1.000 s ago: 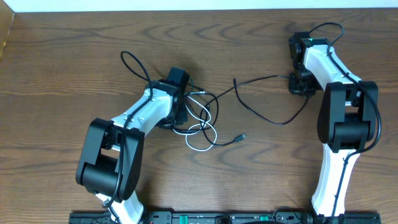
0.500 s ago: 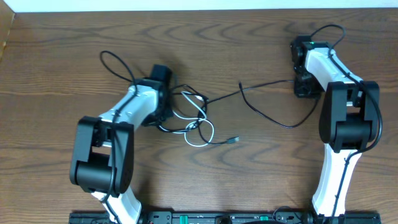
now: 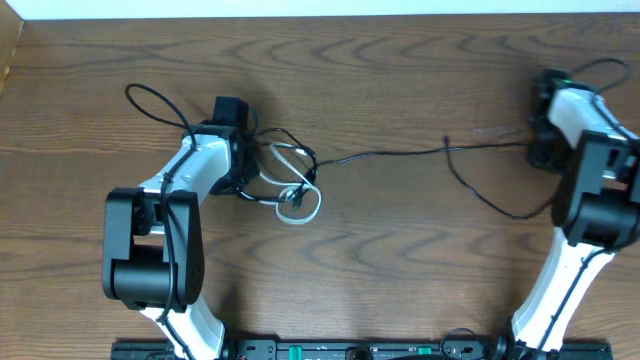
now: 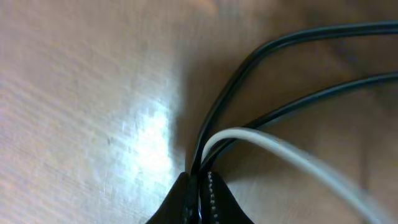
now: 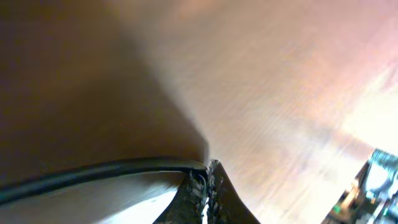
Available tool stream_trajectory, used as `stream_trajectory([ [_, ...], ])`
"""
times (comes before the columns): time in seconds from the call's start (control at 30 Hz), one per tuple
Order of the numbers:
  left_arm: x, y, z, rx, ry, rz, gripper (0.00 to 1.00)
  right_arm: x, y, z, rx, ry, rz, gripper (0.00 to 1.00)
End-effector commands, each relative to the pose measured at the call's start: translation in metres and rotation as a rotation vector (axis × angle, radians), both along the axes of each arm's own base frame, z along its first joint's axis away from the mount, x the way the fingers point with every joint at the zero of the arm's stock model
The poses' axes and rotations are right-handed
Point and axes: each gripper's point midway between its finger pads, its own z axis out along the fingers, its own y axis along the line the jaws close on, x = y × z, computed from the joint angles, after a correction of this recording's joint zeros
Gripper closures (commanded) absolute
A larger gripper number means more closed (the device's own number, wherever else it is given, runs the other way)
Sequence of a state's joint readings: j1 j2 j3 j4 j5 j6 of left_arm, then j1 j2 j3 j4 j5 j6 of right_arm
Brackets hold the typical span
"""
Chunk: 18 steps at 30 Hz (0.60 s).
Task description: Untangle cables
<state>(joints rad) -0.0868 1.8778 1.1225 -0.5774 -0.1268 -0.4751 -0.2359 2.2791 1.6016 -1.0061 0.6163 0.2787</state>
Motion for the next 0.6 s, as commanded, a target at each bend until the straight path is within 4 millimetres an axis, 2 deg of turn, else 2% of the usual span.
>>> stream_trajectory([
  [0.0,-0.001,0.008,-0.011,0.027,0.011,0.022,0.92,-0.042,0.016,-0.065,0.241,0.066,-0.154,0.99],
  [0.17,0.006,0.009,-0.010,0.034,-0.019,0.024,0.92,-0.055,-0.008,-0.066,0.248,0.044,-0.247,0.99],
  [0.3,0.008,0.014,-0.008,0.061,-0.028,0.029,0.92,-0.063,-0.019,-0.067,0.253,0.029,-0.299,0.99],
  [0.4,0.008,0.015,-0.008,0.065,-0.028,0.030,0.92,-0.062,-0.018,-0.070,0.293,0.003,-0.324,0.99],
  [0.57,0.010,0.015,-0.010,0.065,-0.033,0.030,0.92,-0.054,-0.005,-0.074,0.364,-0.026,-0.323,0.99],
])
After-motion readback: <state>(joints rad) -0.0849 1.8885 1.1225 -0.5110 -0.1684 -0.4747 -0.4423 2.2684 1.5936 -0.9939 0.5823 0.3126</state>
